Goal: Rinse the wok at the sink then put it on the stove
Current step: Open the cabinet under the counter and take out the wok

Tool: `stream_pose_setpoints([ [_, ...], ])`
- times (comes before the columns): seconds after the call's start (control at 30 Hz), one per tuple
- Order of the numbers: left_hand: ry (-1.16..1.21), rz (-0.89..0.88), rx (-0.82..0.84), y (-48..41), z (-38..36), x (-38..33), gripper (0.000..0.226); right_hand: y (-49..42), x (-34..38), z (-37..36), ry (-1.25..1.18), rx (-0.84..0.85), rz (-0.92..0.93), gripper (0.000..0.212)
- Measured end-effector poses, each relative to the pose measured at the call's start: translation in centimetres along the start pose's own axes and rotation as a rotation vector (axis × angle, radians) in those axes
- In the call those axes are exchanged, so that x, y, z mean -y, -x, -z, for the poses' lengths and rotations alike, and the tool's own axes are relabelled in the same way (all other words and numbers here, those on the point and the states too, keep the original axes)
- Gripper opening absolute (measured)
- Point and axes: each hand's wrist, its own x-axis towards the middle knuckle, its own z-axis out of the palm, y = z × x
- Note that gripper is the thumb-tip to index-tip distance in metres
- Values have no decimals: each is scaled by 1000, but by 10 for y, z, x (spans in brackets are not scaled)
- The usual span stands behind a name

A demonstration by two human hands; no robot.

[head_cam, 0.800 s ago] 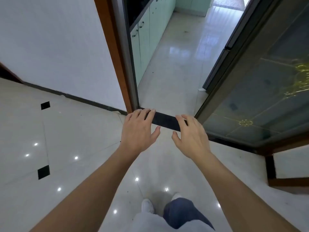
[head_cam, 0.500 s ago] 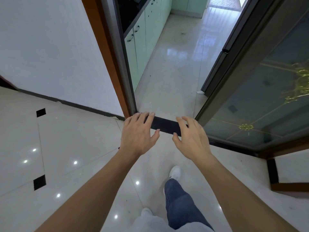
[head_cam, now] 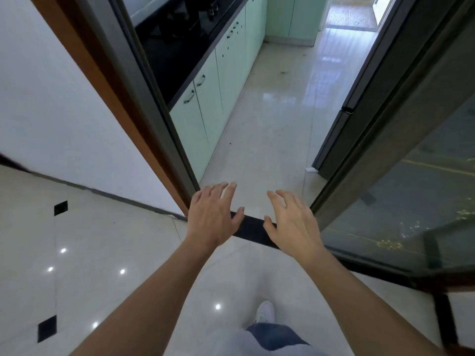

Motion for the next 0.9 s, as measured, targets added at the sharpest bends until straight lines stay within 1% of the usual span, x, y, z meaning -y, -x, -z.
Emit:
stream_pose_setpoints([
  [0.23, 11, 21, 27, -67, -11, -28, 64, -60, -45, -1, 5, 72, -2, 54],
  [0.53, 22, 14, 58, -152, -31, -35, 65, -143, -80, -15, -22, 151, -30, 57],
  [0.7, 16, -49, 54, -228, -36, -24, 63, -211, -97, -24, 26, 129, -56, 58],
  [0.9, 11, -107, 51, -345, -32, 5, 62, -328, -109, -26, 64, 154, -95, 60],
])
